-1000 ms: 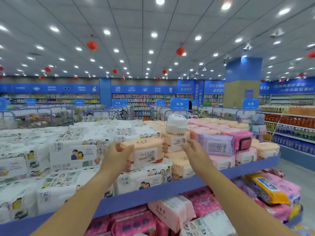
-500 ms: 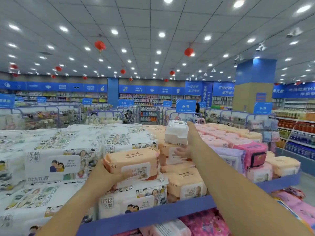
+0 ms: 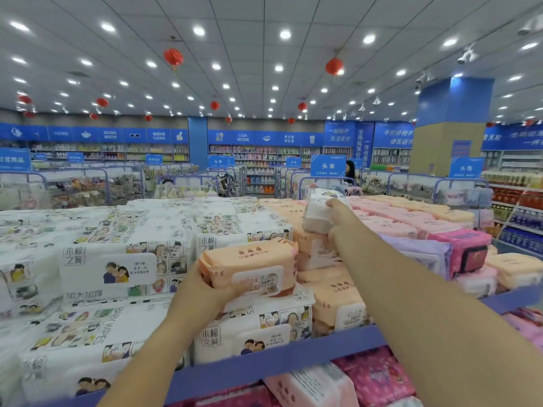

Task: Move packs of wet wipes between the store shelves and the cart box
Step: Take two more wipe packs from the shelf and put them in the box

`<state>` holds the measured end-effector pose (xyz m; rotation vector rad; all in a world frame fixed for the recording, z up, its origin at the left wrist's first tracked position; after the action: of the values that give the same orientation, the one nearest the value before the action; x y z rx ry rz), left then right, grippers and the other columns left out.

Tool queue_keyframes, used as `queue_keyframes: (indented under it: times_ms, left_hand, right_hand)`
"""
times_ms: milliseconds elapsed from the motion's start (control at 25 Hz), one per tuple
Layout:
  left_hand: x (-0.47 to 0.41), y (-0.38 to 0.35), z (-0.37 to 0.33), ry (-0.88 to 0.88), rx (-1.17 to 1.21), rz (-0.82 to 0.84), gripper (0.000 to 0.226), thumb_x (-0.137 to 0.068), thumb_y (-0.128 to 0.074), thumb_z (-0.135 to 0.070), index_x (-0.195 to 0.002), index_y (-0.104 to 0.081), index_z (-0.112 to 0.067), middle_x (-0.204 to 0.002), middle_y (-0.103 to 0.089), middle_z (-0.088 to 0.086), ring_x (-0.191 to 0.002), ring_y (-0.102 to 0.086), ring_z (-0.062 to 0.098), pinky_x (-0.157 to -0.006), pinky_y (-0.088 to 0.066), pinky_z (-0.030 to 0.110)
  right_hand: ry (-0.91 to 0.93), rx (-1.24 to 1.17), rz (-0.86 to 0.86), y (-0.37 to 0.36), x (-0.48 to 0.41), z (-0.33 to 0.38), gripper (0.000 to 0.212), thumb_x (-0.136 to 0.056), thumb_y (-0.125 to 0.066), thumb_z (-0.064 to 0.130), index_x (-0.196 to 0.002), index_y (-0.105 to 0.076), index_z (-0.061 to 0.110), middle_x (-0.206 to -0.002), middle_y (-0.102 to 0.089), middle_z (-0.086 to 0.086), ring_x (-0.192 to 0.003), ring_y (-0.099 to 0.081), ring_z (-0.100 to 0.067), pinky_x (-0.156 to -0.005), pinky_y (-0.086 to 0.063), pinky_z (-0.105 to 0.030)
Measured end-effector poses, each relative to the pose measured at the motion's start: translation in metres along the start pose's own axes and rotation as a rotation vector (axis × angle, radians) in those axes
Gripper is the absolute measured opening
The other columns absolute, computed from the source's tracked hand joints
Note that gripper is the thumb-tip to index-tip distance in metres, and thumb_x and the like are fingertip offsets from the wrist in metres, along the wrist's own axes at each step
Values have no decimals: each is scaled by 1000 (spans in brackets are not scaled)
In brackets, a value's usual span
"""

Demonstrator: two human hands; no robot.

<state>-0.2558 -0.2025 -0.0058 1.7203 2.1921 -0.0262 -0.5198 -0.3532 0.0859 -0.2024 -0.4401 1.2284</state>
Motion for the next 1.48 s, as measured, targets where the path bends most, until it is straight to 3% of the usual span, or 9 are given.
queue_keyframes:
  times_ms: [320, 440, 520, 680, 760, 920, 1120, 1320, 1480]
  left_hand:
    - [-3, -1, 1, -11, 3, -17, 63, -56, -96, -51, -108, -61, -44, -98, -78, -15, -81, -73, 12, -75, -61, 42]
    - [-2, -8, -4, -50, -22, 14, 65, -56, -96, -51, -112, -64, -40, -99, -78, -16, -78, -75, 5, -66, -62, 37]
    - [2, -9, -11, -92, -46, 59, 48, -68, -94, -38, -109, -68, -41, -90, -79, -14, -60, -69, 3, -57, -56, 30]
    - [5, -8, -17, -79, -35, 73, 37, -72, -93, -31, -102, -73, -31, -66, -74, 1, -48, -57, 17, -50, -52, 32]
    - [8, -6, -18, -60, 1, 31, 35, -70, -93, -32, -96, -70, -26, -61, -70, 0, -50, -58, 16, -50, -50, 31]
    - [12, 10, -15, -34, 114, -73, 66, -68, -91, -44, -119, -64, -12, -97, -69, -2, -89, -65, 20, -76, -49, 34]
    - [36, 42, -9, 66, 352, -75, 37, -78, -85, -31, -103, -66, -12, -74, -65, -7, -59, -57, 7, -54, -42, 26]
    - [88, 93, 0, 162, 455, -100, 56, -67, -90, -41, -115, -74, -19, -111, -79, -4, -104, -73, 22, -98, -54, 52]
    - [158, 144, 1, 177, 455, -221, 78, -50, -95, -44, -119, -73, -17, -110, -79, 1, -103, -75, 25, -101, -53, 51]
  right_hand:
    - [41, -381, 42, 58, 29, -39, 32, -84, -74, 29, -110, -59, 17, -113, -65, -12, -92, -64, -30, -87, -55, -45]
    - [-2, -546, 92, 63, 32, -69, 32, -86, -73, 45, -91, -64, 14, -83, -69, -6, -91, -66, -24, -97, -53, -49]
    - [-56, -616, 171, 64, 38, -74, 38, -85, -74, 43, -76, -58, 10, -71, -69, -6, -91, -68, -27, -86, -56, -56]
    - [71, -438, 261, 77, 52, -68, 50, -86, -74, 36, -130, -62, 16, -113, -75, -16, -104, -71, -34, -72, -58, -42]
    - [184, -310, 248, 91, 66, -65, 51, -86, -75, 33, -133, -61, 19, -117, -75, -12, -106, -72, -32, -74, -61, -42]
    - [309, -219, 240, 112, 102, -62, 44, -90, -72, 22, -133, -62, 19, -116, -75, -9, -99, -75, -27, -63, -63, -37]
    - [304, -149, 277, 122, 144, -75, 24, -93, -66, 28, -116, -69, 27, -108, -77, 4, -97, -73, -22, -71, -58, -41]
    - [231, -132, 447, 108, 188, -98, 40, -84, -62, 30, -123, -70, 22, -117, -75, -4, -93, -76, -22, -71, -62, -38]
    - [92, -182, 591, 98, 215, -134, 33, -100, -50, 26, -98, -83, 28, -117, -75, -3, -98, -75, -22, -74, -64, -38]
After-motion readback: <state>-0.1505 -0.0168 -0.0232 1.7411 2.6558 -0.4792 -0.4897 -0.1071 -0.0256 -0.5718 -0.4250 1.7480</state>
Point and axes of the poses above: each hand's wrist, its own x-axis away from the middle knuckle, its own y-axis out of the back of the hand, z = x × y, the point moved 3 cm from there along -x, towards the middle knuckle
